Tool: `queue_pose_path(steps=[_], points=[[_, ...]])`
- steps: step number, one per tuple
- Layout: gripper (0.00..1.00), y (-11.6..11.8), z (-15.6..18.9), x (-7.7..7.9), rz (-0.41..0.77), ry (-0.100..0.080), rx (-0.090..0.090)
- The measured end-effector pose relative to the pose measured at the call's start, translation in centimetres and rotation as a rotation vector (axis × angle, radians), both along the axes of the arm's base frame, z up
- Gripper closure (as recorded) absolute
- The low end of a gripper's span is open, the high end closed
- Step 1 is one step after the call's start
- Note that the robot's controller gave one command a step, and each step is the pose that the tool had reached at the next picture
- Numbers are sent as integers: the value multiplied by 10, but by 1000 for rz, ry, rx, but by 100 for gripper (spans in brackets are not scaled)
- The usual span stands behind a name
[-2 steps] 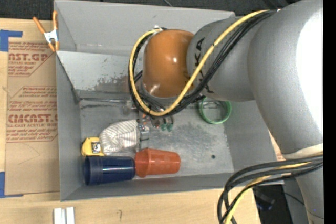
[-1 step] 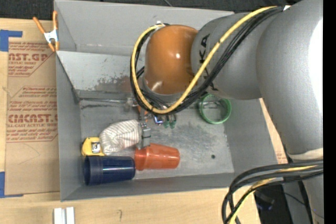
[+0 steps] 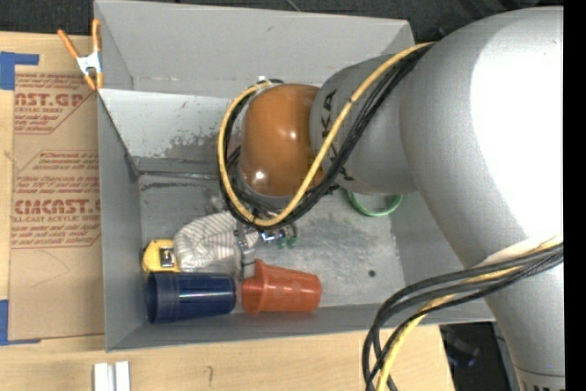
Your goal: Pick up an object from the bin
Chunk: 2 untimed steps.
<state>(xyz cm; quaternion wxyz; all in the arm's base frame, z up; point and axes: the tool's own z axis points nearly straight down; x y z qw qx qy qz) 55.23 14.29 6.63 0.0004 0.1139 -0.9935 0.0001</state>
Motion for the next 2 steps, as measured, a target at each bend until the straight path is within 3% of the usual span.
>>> queue_pose_path(steps=[1,2], points=[[100,3,4,2,-26,-5,3],[100,3,4,2,-26,-5,3]])
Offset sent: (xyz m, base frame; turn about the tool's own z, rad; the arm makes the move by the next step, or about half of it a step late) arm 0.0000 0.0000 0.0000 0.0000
